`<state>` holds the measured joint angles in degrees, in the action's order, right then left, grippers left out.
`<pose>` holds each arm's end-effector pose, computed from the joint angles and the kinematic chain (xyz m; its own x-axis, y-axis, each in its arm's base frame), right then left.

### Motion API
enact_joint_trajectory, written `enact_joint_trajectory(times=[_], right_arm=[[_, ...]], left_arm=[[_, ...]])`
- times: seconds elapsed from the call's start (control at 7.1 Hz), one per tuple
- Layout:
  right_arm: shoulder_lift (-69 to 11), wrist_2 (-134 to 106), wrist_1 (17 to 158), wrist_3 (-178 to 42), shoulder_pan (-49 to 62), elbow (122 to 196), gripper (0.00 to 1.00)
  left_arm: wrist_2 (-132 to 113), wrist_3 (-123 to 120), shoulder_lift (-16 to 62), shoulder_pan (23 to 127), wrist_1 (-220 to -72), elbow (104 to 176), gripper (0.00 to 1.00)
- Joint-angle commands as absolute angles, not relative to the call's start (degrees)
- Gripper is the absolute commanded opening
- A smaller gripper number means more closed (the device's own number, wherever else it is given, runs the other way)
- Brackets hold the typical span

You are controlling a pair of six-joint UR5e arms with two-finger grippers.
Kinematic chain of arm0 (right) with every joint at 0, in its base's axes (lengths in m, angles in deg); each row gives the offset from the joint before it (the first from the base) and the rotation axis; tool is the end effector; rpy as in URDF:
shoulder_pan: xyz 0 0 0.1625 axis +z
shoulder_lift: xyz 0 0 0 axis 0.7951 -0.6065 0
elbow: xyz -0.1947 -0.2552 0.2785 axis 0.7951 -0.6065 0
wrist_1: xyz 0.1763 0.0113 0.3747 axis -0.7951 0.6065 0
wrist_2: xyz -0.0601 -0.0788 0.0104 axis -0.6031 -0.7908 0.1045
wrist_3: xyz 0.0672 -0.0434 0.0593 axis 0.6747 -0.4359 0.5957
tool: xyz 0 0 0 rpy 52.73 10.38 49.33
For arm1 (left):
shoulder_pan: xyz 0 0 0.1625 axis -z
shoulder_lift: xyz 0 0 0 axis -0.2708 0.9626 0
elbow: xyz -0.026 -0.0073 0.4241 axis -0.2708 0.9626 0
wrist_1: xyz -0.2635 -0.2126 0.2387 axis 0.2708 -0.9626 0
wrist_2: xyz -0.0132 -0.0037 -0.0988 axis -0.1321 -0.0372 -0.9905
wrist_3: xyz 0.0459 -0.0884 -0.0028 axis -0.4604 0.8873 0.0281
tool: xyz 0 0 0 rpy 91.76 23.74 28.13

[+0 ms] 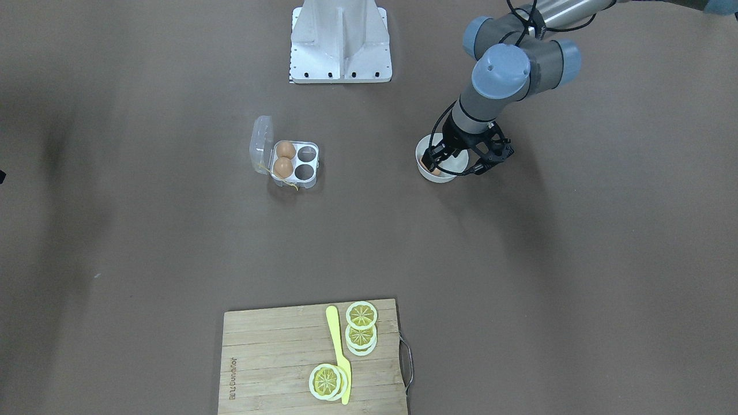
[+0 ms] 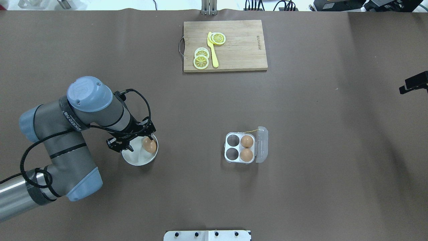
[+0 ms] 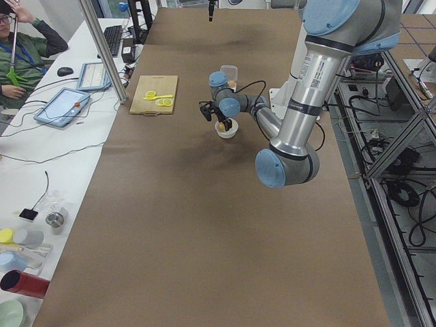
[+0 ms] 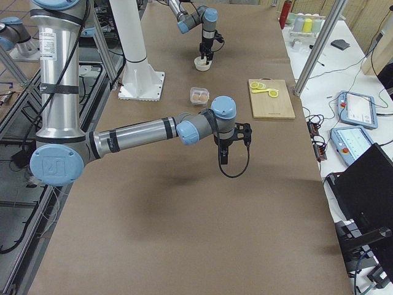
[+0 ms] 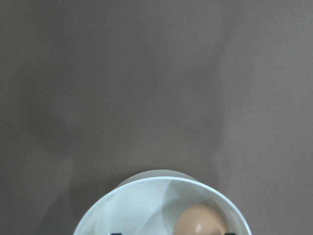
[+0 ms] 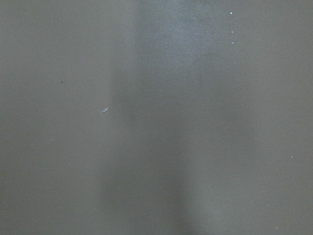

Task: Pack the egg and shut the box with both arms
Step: 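Grasp the brown egg with the left gripper and lift it from the bowl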

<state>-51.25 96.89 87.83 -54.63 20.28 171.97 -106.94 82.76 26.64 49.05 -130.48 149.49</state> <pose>-0.0810 -0.4840 0.5145 0.6503 -0.0180 0.7595 -0.0721 0.9937 0.0853 0.4753 -0.4147 0.3289 0.5583 -0.5276 -0.6402 0.2888 0.8471 -0.4462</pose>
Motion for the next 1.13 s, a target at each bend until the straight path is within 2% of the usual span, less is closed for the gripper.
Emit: enact_joint_trajectory(times=[0.0,0.14,0.42,0.85,0.99], right_arm=[[-51.2,96.9,87.8,-54.6,20.3,171.9,1.0],[-51.2,96.9,87.8,-54.6,20.3,171.9,1.0],[-51.2,96.9,87.8,-54.6,20.3,172.0,1.0],[-51.2,96.9,87.7,-54.6,20.3,172.1,1.0],[-51.2,96.9,87.7,-54.6,20.3,172.1,1.0]], left_arm=[[-104.5,82.8,26.8,47.5,-130.6,149.0,0.76],[-104.5,82.8,26.8,47.3,-130.6,148.9,0.74],[-104.5,82.8,26.8,47.3,-130.6,148.8,0.64],[-104.5,82.3,26.8,47.3,-131.3,149.0,0.07],[-104.5,82.2,26.8,47.4,-131.2,150.2,0.0]])
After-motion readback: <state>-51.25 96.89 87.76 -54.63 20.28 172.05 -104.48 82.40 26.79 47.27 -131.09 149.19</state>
